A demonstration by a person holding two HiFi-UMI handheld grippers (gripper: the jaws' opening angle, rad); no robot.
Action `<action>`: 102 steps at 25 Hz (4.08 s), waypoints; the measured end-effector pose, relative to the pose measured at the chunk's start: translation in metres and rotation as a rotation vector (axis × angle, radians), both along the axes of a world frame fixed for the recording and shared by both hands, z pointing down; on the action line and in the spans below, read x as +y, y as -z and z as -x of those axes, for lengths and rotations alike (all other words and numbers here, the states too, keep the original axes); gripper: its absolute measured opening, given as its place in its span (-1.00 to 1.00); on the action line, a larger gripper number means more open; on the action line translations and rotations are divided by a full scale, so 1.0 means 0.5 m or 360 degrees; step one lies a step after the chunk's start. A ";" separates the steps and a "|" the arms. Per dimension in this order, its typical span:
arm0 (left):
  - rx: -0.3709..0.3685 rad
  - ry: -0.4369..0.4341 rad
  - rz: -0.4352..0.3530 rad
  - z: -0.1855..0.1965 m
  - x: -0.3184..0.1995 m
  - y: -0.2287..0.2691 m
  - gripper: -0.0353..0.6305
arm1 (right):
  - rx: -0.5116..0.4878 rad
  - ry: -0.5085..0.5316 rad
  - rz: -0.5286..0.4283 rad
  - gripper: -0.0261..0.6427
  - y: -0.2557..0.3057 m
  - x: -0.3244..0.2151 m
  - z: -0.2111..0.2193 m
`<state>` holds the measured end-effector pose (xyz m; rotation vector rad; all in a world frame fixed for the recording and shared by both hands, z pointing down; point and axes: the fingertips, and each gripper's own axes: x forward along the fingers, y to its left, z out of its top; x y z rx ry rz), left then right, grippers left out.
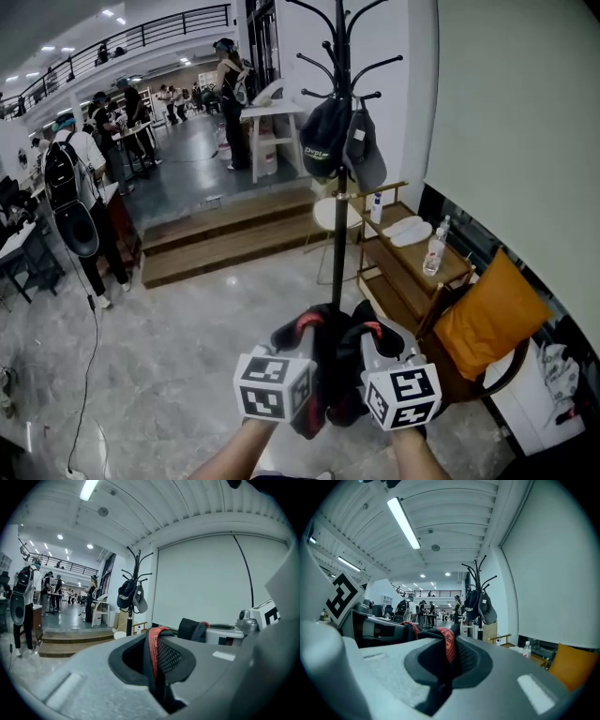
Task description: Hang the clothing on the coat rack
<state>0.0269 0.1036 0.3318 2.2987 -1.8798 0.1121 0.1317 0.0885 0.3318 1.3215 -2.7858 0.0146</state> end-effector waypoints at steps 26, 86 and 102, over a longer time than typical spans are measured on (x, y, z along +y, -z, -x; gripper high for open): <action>0.0067 -0.0057 0.0039 0.081 -0.244 -0.011 -0.84 | 0.0087 -0.0035 0.0010 -0.87 -0.005 -0.231 0.077; -0.0060 0.0017 -0.0293 0.419 -0.757 0.146 -0.84 | 0.0136 -0.0496 -0.0161 -0.87 0.072 -0.752 0.087; -0.0111 0.0045 -0.0204 0.394 -0.901 0.102 -0.84 | 0.0064 -0.0500 -0.0049 -0.87 0.016 -0.895 0.043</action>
